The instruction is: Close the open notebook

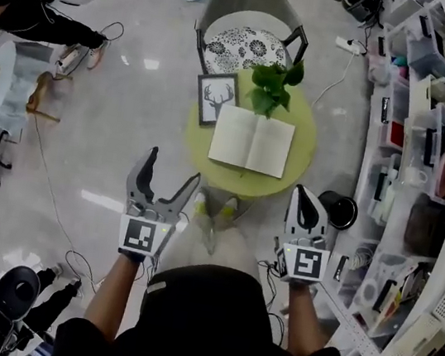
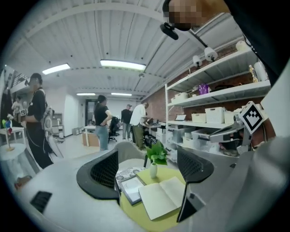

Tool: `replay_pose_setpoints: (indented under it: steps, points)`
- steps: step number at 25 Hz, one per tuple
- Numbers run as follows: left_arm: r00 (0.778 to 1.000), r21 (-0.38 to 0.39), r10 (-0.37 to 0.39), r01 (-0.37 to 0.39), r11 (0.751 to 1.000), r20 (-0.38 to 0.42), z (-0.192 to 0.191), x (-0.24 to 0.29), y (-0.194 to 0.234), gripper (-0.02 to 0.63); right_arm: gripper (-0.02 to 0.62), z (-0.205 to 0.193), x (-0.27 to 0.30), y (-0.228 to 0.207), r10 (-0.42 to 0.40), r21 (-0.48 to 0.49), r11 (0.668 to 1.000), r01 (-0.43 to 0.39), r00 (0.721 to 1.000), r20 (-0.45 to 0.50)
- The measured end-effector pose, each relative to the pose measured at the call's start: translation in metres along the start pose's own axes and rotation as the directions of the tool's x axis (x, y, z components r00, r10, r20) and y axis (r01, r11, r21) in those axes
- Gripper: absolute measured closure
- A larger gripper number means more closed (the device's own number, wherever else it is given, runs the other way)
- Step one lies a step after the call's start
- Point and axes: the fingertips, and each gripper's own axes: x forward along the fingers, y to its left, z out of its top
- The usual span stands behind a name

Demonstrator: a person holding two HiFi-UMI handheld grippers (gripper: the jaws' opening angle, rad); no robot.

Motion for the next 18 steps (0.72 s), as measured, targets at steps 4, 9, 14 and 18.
replay_pose_setpoints:
  steps: [4, 9, 14, 18]
  points:
    - [0.995, -0.087, -0.019, 0.011, 0.996, -0.098, -0.048, 0.015, 0.017, 0.186, 0.594, -0.033, 0.017, 0.019, -0.004, 0.044, 0.999, 0.006, 0.999, -0.051]
    - [0.985, -0.173, -0.102, 0.077, 0.982, -0.14, -0.106, 0.05, 0.014, 0.186, 0.594, -0.097, 0.039, 0.023, -0.019, 0.031, 0.999, 0.024, 0.987, -0.159]
    - [0.962, -0.245, -0.187, 0.136, 0.96, -0.199, -0.166, 0.074, 0.003, 0.186, 0.594, -0.15, 0.062, 0.027, -0.034, 0.048, 0.998, 0.047, 0.969, -0.244]
    - [0.943, -0.254, -0.193, 0.123, 0.959, -0.27, -0.213, 0.093, 0.001, 0.185, 0.594, -0.187, 0.084, 0.033, -0.026, 0.068, 0.997, 0.046, 0.96, -0.278]
